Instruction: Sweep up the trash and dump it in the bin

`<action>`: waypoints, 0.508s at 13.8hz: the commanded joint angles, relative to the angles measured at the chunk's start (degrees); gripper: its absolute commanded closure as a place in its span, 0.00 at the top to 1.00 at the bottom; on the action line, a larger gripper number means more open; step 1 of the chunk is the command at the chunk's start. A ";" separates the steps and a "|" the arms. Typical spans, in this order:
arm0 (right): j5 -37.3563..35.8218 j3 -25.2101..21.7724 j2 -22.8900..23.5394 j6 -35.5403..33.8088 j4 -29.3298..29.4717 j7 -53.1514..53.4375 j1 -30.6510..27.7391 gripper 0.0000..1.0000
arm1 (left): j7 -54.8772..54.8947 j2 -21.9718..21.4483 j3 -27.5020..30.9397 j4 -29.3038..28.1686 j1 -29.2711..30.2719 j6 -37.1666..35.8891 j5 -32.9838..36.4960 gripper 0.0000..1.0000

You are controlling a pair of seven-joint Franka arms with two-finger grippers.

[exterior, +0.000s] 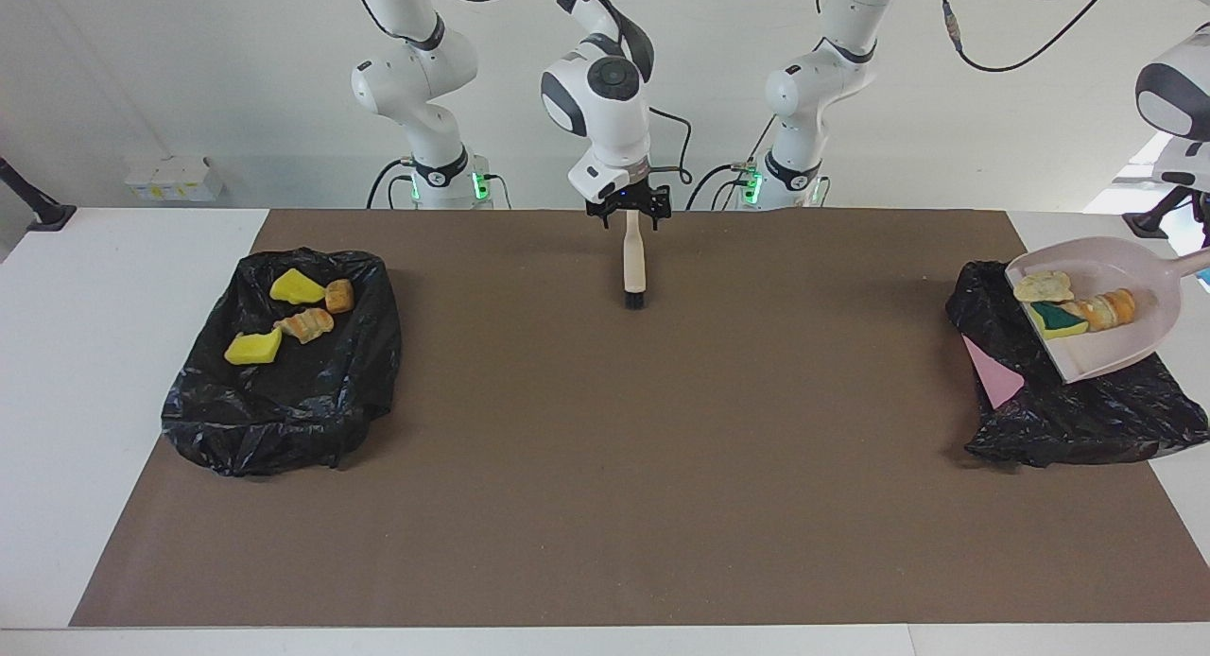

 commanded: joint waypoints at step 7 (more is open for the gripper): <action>-6.63 0.41 -0.85 -3.69 15.02 -25.31 -21.21 1.00 | -7.71 -2.37 0.60 -0.19 -3.21 -0.30 18.25 0.00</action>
